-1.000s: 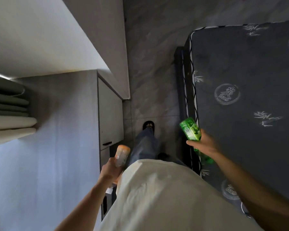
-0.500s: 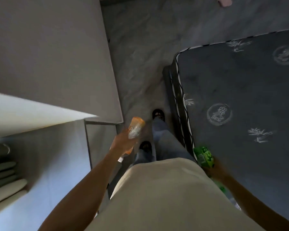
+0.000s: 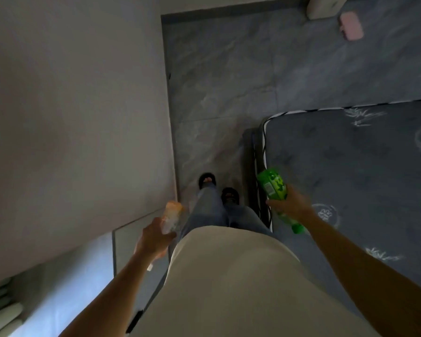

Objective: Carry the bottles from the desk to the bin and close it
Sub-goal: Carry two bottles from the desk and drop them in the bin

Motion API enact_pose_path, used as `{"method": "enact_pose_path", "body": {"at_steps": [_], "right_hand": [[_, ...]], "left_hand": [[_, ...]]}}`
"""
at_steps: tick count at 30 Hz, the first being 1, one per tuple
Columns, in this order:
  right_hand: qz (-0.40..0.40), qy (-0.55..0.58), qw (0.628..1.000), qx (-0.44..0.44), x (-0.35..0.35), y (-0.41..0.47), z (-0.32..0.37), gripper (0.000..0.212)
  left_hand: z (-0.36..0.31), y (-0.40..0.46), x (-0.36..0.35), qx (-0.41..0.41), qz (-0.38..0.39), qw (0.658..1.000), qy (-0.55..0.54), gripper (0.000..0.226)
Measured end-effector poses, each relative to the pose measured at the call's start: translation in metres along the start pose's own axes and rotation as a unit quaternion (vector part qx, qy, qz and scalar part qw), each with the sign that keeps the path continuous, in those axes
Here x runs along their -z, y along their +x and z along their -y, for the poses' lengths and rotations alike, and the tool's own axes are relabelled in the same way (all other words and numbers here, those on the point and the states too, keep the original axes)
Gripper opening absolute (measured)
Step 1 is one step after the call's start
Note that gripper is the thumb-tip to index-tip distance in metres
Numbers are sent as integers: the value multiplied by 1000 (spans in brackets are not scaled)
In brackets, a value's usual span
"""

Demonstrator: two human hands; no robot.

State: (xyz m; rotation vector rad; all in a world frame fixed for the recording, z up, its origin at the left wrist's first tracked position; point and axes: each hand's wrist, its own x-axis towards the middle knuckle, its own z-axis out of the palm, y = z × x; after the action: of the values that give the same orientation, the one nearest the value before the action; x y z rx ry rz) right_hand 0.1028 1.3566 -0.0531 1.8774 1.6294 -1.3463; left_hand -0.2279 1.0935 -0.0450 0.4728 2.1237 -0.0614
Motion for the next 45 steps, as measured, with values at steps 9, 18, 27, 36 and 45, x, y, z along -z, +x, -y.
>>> {"method": "enact_pose_path", "body": {"at_steps": [9, 18, 27, 36, 45], "right_hand": [[-10, -27, 998, 49, 60, 89, 125, 84], [-27, 17, 997, -68, 95, 116, 143, 74], [-13, 92, 980, -173, 131, 152, 136, 56], [-44, 192, 963, -183, 234, 254, 187, 65], [-113, 182, 970, -114, 372, 356, 252, 70]], "left_hand": [[-57, 72, 74, 39, 22, 999, -26, 60], [-253, 158, 190, -112, 28, 993, 28, 71], [-443, 231, 247, -214, 38, 971, 98, 58], [-537, 268, 277, -175, 40, 975, 134, 54], [-619, 316, 315, -111, 66, 973, 191, 52]]}}
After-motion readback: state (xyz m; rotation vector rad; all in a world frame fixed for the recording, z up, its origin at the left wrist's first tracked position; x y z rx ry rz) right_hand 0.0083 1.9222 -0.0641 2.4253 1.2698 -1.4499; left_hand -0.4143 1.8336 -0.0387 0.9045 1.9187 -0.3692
